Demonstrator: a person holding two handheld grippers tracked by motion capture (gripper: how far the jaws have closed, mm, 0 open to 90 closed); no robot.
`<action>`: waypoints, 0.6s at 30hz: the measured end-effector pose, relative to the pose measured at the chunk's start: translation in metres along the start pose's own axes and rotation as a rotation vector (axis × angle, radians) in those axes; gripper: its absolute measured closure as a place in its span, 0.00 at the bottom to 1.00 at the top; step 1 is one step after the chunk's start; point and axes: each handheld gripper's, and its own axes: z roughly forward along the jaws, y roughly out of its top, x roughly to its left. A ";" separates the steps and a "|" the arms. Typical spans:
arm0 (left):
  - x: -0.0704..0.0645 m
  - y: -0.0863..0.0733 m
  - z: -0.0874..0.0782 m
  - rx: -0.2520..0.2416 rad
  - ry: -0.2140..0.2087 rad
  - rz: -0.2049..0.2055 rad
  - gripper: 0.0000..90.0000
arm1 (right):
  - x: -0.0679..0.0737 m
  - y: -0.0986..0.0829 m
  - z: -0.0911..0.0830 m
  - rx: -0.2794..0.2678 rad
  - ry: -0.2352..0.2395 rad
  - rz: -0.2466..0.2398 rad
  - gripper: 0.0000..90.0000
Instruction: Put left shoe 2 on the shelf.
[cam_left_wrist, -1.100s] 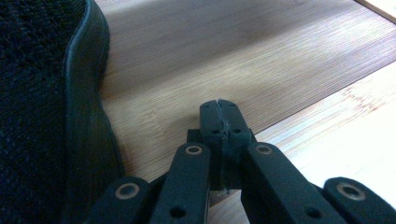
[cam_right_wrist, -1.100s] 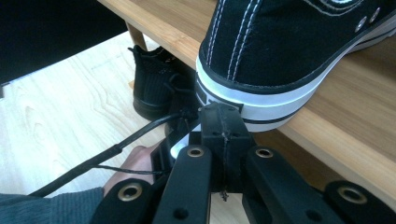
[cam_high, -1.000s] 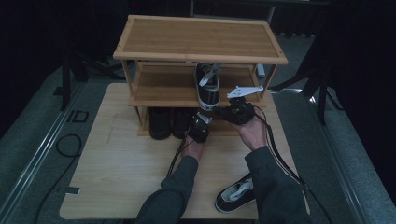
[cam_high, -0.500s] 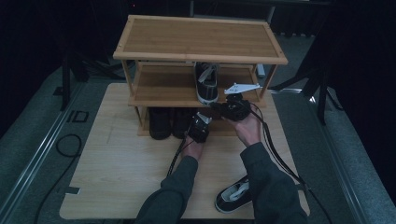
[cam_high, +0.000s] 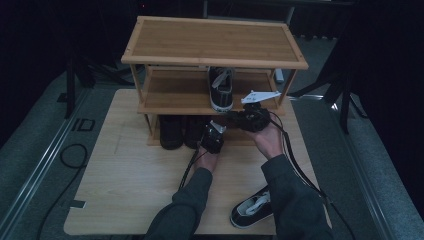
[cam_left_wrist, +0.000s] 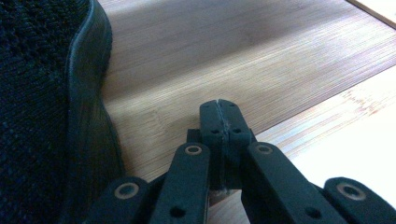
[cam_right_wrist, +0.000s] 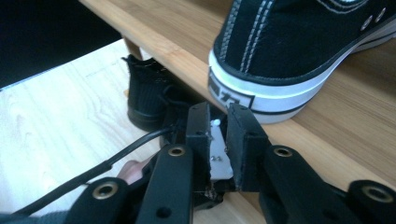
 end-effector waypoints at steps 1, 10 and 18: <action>0.000 0.000 0.000 -0.001 0.000 -0.001 1.00 | 0.001 -0.001 -0.003 0.000 0.000 -0.004 0.85; 0.002 -0.001 -0.001 0.006 -0.008 -0.030 0.97 | -0.008 -0.035 -0.028 0.059 -0.002 0.072 0.74; 0.002 -0.001 0.000 0.001 -0.004 -0.040 0.94 | -0.014 -0.072 -0.034 0.155 -0.015 0.095 0.68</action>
